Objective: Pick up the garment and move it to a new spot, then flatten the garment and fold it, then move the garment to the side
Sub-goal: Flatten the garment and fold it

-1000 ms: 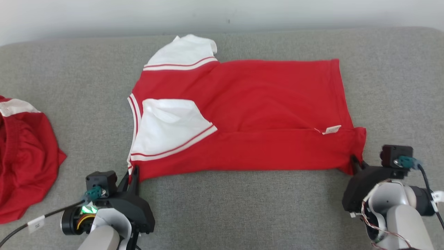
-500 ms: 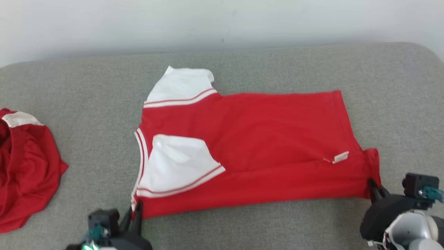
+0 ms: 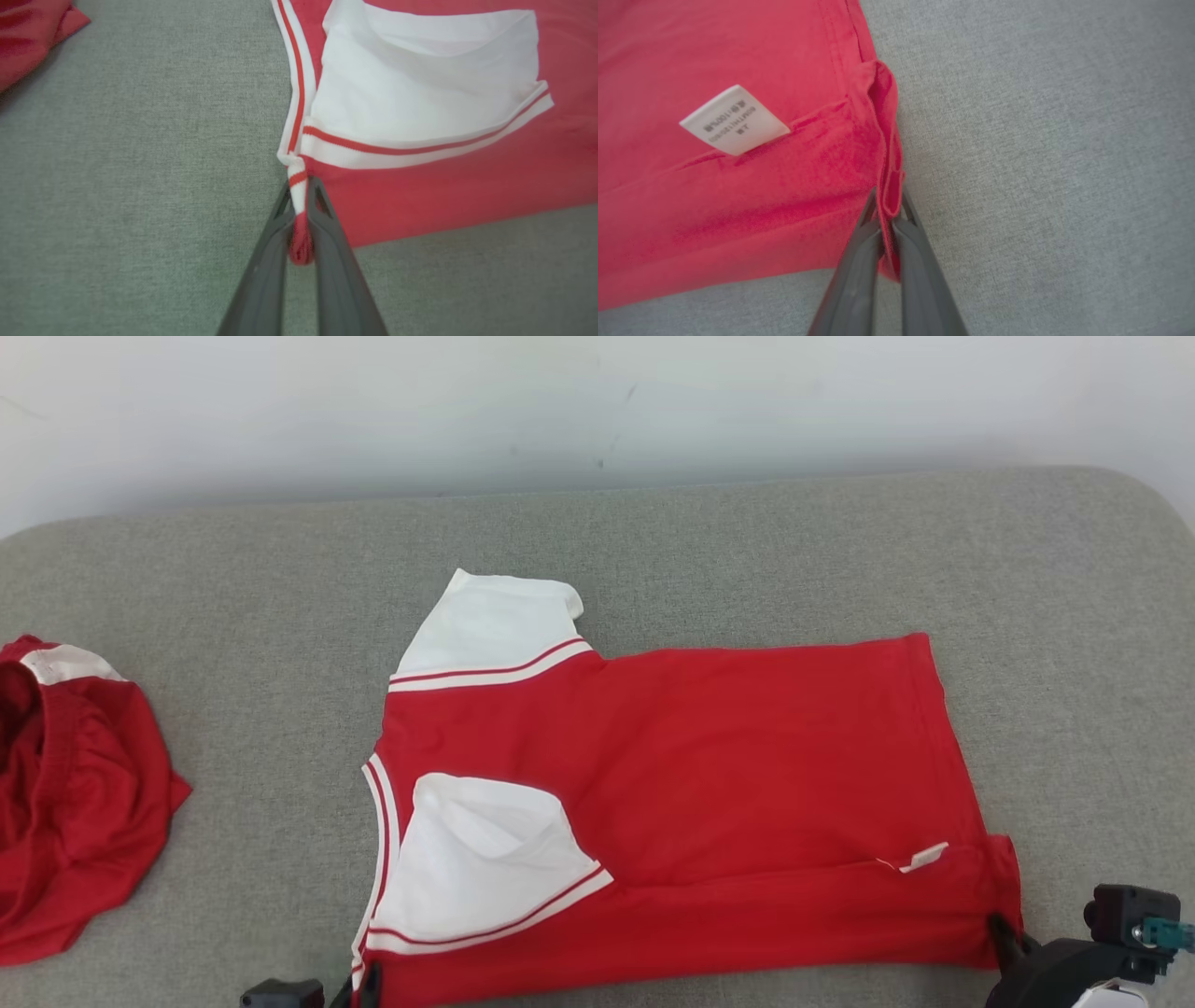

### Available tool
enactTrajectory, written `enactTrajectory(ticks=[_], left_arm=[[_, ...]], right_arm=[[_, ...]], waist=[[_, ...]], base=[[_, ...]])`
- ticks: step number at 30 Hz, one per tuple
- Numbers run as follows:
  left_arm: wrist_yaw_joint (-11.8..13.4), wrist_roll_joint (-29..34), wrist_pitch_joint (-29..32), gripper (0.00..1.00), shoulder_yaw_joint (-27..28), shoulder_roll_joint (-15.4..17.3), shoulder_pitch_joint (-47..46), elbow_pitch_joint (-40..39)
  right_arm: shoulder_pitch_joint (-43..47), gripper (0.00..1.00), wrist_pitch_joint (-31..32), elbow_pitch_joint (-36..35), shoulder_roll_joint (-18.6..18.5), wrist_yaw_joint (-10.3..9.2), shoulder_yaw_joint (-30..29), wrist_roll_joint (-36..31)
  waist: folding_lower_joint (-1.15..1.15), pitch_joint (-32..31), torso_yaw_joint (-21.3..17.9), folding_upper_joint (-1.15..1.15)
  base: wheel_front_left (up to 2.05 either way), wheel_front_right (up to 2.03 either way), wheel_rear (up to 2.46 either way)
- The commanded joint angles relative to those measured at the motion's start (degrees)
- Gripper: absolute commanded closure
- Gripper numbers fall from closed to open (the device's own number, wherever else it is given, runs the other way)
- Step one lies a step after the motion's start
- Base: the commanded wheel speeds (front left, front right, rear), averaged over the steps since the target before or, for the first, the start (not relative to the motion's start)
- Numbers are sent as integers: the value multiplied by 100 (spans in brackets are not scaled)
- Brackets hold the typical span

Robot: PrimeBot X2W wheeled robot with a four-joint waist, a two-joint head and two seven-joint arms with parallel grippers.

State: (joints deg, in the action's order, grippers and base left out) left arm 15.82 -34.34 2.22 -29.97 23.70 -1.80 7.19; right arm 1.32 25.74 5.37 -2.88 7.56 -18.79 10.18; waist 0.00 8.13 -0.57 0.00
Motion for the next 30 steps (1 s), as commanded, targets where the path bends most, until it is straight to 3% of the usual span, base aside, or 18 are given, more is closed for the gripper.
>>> enactTrajectory(ticks=[1, 2, 3, 4, 9, 15, 20, 25, 30], left_arm=[[29, 6, 20, 86, 8, 40, 112, 8], [42, -10, 21, 58, 12, 45, 128, 6], [44, -23, 19, 22, 20, 52, 134, 1], [57, -40, 23, 0, 31, 46, 146, -4], [185, 8, -24, 0, 116, 99, 86, -75], [199, 158, 128, 0, 269, 394, -410, -337], [-62, 278, 359, 0, 275, 467, -1452, -285], [-445, 304, 529, 0, 177, 227, -2669, 385], [-659, 275, 596, 0, 163, 62, -3427, 1063]], right_arm=[[60, 100, 9, 7, 1, -16, -23, 51], [93, 87, 56, 24, -1, -15, -21, 61], [138, 62, 106, 41, 2, -15, 5, 89], [160, 0, 149, 47, 4, -15, 8, 109], [98, 0, 257, -152, 7, -15, 9, -5], [-254, 0, 736, -1049, -159, -15, 15, -587], [-1036, 0, 866, -1295, -263, -15, 235, -637], [-1905, 0, 969, -862, -367, -15, 855, -546], [-2542, 0, 900, -345, -455, -15, 1176, -481]], waist=[[0, -1, 0, 0], [0, -1, -2, 0], [0, -3, -3, 0], [0, -2, -7, 0], [0, 3, -14, 0], [0, 58, -49, 0], [0, 340, -128, 0], [0, 654, -264, 0], [0, 857, -410, 0]], base=[[0, 0, 0], [0, 0, 0], [0, 0, 0], [0, 0, 0], [0, 0, 0], [0, 0, 0], [0, 0, 0], [0, 0, 0], [0, 0, 0]])
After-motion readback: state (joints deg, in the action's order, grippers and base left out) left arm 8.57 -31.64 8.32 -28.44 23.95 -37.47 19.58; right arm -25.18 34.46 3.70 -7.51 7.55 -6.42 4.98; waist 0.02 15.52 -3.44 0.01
